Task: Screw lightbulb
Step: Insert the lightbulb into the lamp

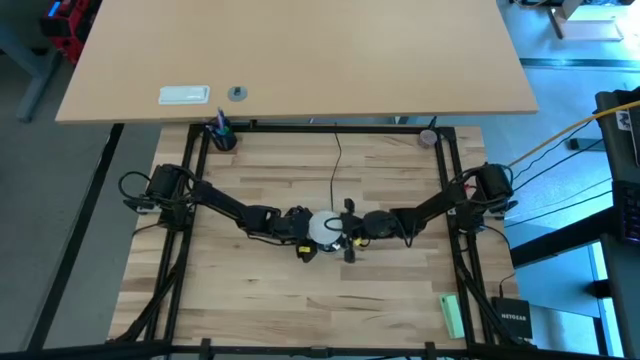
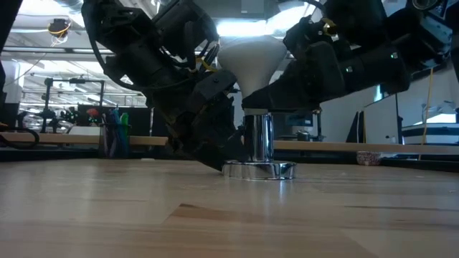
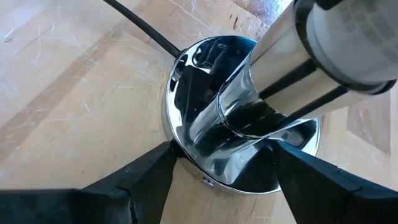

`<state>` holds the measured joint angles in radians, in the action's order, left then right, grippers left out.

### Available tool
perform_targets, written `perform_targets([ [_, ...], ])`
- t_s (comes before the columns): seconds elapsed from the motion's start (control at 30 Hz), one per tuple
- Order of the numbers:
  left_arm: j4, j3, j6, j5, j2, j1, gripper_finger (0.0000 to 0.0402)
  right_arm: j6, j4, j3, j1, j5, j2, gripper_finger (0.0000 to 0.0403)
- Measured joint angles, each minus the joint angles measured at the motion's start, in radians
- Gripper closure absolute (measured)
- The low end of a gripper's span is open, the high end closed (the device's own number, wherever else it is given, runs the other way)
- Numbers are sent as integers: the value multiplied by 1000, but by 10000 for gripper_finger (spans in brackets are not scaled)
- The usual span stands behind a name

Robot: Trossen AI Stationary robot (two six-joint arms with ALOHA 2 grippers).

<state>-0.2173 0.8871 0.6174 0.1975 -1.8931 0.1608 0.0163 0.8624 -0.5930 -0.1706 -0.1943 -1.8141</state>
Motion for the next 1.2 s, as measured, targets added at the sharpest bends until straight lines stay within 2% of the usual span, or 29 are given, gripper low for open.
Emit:
perform_targets([
  [0.07, -2, 0, -7, -3, 0, 0, 141, -2, -15, 0, 2, 19, 6, 225],
  [0.23, -8, 1, -21, -8, -2, 0, 141, 3, -103, 9, 4, 70, 88, 87],
  [0.37, -7, 1, -19, -11, -2, 0, 141, 6, -268, 21, 2, 91, 221, 30],
  [0.5, -5, 1, -19, -11, -2, 0, 141, -5, -421, 60, 2, 106, 357, 19],
  [0.57, -4, 1, -18, -11, -2, 0, 141, -32, -444, 104, 3, 138, 413, 22],
  [0.63, -4, 1, -23, -12, -2, 0, 141, -41, -370, 169, 24, 173, 454, 26],
  [0.7, -4, 1, -30, -12, -2, 0, 141, -17, -206, 262, 71, 227, 459, 31],
  [0.83, -4, 1, -41, -12, -2, 0, 141, -26, 140, 369, 172, 312, 391, 38],
  [0.93, -4, 1, -41, -13, -2, 0, 141, -42, 141, 368, 207, 319, 347, 38],
  [1.13, -4, 1, -41, -13, -1, 0, 141, 278, 143, 364, 195, 325, 341, 38],
  [1.2, -4, 1, -41, -12, -1, 0, 141, 306, 158, 363, 194, 304, 341, 38],
])
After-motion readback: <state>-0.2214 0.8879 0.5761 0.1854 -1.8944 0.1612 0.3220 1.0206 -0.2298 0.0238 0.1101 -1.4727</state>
